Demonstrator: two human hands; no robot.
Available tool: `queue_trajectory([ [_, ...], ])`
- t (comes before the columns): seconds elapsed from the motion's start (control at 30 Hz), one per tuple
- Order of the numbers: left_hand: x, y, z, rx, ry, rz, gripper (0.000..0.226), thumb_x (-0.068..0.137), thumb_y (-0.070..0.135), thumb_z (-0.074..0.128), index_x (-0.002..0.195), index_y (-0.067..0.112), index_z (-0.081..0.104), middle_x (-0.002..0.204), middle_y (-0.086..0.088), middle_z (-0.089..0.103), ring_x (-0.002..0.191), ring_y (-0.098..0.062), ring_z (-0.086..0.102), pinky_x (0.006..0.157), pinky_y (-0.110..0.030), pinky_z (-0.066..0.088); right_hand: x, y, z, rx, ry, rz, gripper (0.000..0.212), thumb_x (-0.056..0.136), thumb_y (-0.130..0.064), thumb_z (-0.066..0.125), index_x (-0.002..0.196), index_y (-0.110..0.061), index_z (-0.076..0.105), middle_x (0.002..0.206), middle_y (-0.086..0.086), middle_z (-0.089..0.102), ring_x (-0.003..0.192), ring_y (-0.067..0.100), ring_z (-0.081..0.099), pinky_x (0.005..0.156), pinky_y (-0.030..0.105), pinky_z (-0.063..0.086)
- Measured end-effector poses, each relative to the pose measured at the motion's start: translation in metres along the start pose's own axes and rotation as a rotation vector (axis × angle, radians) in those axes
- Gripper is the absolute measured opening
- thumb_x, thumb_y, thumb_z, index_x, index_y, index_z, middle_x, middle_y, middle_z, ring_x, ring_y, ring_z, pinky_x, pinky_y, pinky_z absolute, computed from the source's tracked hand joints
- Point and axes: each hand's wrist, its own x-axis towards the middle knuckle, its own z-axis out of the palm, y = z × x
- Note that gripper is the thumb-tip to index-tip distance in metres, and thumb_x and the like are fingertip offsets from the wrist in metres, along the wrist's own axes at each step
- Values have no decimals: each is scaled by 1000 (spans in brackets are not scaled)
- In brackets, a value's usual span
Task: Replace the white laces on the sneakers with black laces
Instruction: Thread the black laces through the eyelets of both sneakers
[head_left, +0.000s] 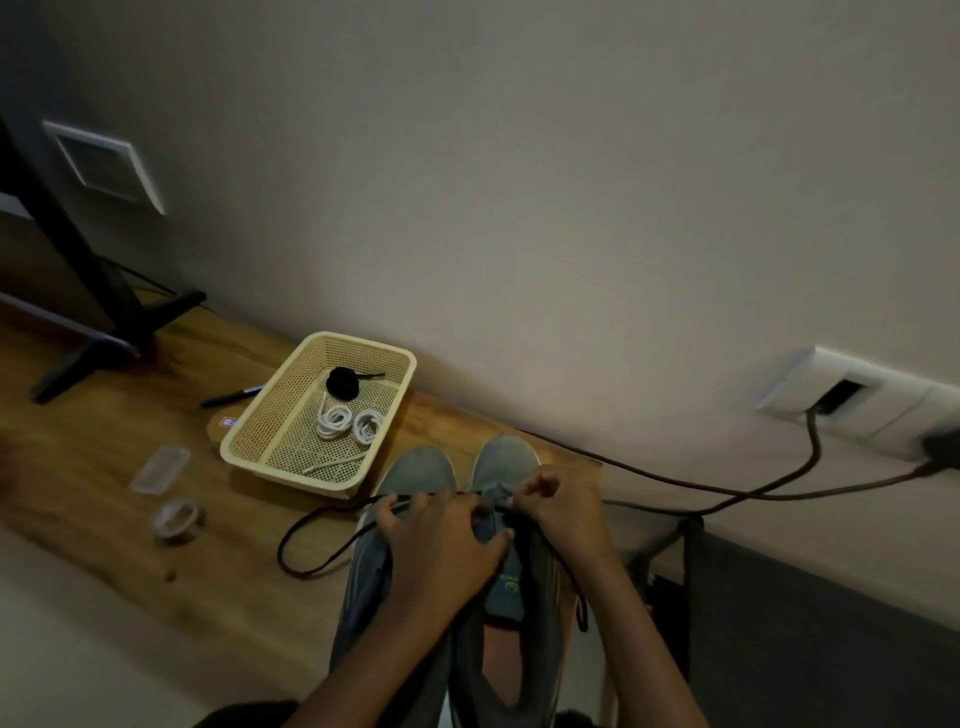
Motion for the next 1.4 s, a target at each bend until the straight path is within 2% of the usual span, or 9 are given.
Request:
queue_trajectory([
  [0.13, 3, -9, -4, -81, 62, 4, 25, 85, 52, 54, 101, 40, 69, 98, 18, 69, 106, -1, 53, 97, -36, 6, -1, 12, 6, -311, -29, -138, 37, 76, -9, 68, 49, -31, 54, 70, -7, 62, 83, 22, 62, 75, 36, 51],
  [0.23, 4, -7, -4, -60, 53, -1, 23, 91, 42, 51, 101, 36, 70, 97, 13, 70, 102, -5, 56, 97, -36, 7, -6, 8, 6, -532, -33, -232, 18, 84, -17, 62, 67, -20, 66, 94, -2, 58, 99, 24, 47, 79, 31, 37],
  [0.3, 5, -5, -3, -28, 38, -12, 24, 92, 39, 49, 101, 33, 70, 95, 10, 70, 101, -8, 57, 99, -38, 8, -7, 5, 5, -584, -41, -252, 15, 88, -19, 58, 80, -14, 69, 104, 1, 57, 102, 24, 40, 82, 32, 34],
  [0.5, 7, -6, -3, -37, 11, 0, 26, 95, 38, 46, 103, 33, 70, 99, 11, 70, 105, -7, 56, 91, -35, 3, -13, 1, 9, -632, -14, -255, 18, 92, -21, 52, 87, -11, 66, 112, 2, 55, 106, 25, 37, 84, 34, 34],
  [0.73, 6, -7, -4, -93, -11, 3, 23, 93, 39, 50, 104, 32, 70, 105, 11, 69, 108, -7, 54, 99, -35, 3, -14, 2, 9, -608, 11, -246, 17, 92, -20, 52, 87, -11, 64, 111, 3, 54, 105, 23, 36, 84, 35, 37],
  [0.87, 6, -7, -6, -97, -27, 0, 23, 94, 39, 50, 105, 32, 69, 105, 11, 69, 108, -7, 55, 107, -40, 4, -11, 5, 6, -579, -87, -257, 16, 92, -23, 53, 88, -11, 64, 112, 1, 52, 100, 18, 30, 81, 31, 34],
  [1.17, 5, -6, -10, -101, -53, -6, 24, 95, 39, 49, 106, 32, 69, 106, 11, 68, 109, -7, 55, 109, -42, 4, -13, 4, 7, -561, -88, -241, 15, 91, -22, 55, 89, -11, 65, 112, 0, 52, 104, 20, 32, 85, 34, 35],
  [1.3, 4, -5, -12, -93, -34, -2, 27, 97, 37, 44, 99, 31, 70, 96, 9, 69, 106, -8, 56, 109, -42, 2, -13, 6, 6, -507, -105, -226, 15, 90, -21, 54, 88, -11, 66, 106, -1, 51, 103, 21, 33, 84, 33, 33],
  [1.4, 3, -8, -13, -45, -32, 17, 25, 98, 35, 44, 107, 38, 67, 108, 13, 66, 120, -11, 47, 111, -49, -1, -12, 8, 5, -460, -112, -199, 15, 90, -20, 54, 88, -11, 66, 100, -5, 46, 105, 21, 33, 80, 31, 29],
])
